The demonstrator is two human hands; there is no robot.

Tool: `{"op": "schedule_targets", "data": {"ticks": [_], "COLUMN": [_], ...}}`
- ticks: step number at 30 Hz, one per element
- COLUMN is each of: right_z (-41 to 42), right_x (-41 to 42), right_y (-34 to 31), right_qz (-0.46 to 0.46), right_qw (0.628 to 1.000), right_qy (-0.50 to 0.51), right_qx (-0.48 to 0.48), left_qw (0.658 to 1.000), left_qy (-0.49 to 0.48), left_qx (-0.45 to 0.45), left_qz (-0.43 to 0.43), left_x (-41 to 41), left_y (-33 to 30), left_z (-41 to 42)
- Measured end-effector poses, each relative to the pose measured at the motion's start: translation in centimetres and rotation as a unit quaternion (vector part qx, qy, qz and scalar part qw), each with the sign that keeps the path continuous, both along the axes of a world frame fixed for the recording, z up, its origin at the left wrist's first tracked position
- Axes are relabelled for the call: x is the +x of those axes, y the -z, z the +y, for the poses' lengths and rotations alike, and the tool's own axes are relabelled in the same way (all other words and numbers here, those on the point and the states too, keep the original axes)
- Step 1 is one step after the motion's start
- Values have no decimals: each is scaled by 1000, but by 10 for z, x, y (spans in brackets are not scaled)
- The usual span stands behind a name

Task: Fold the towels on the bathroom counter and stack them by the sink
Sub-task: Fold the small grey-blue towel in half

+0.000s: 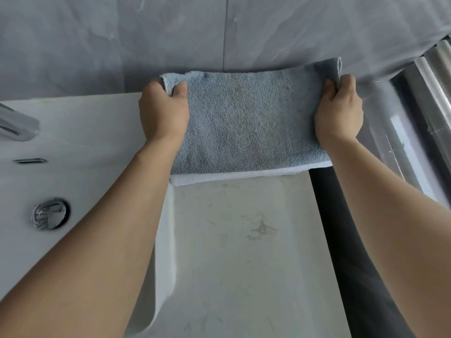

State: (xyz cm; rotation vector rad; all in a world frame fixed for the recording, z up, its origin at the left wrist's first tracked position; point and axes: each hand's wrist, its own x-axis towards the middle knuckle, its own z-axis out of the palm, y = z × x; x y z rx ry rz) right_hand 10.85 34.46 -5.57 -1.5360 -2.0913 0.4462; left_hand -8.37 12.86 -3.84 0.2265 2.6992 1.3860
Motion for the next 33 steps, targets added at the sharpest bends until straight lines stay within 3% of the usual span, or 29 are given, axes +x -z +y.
{"op": "schedule_targets", "data": {"ticks": [11, 22, 27, 33], "right_z": [3, -2, -50, -131], "right_x": [-5, -2, -5, 9], "right_y": [9, -2, -22, -16], "right_qz": [-33, -61, 16, 34], "right_qw": [999, 998, 992, 985], "right_qy": [14, 25, -17, -142], "right_qx": [-13, -3, 121, 89], "left_qw": [983, 979, 965, 938], "left_qy": [46, 7, 60, 166], "left_qx": [-159, -145, -142, -160], "left_qz": [77, 144, 214, 260], "left_x": [-6, -9, 18, 62], "left_y": [1, -2, -8, -5], "left_z": [7, -13, -19, -47]}}
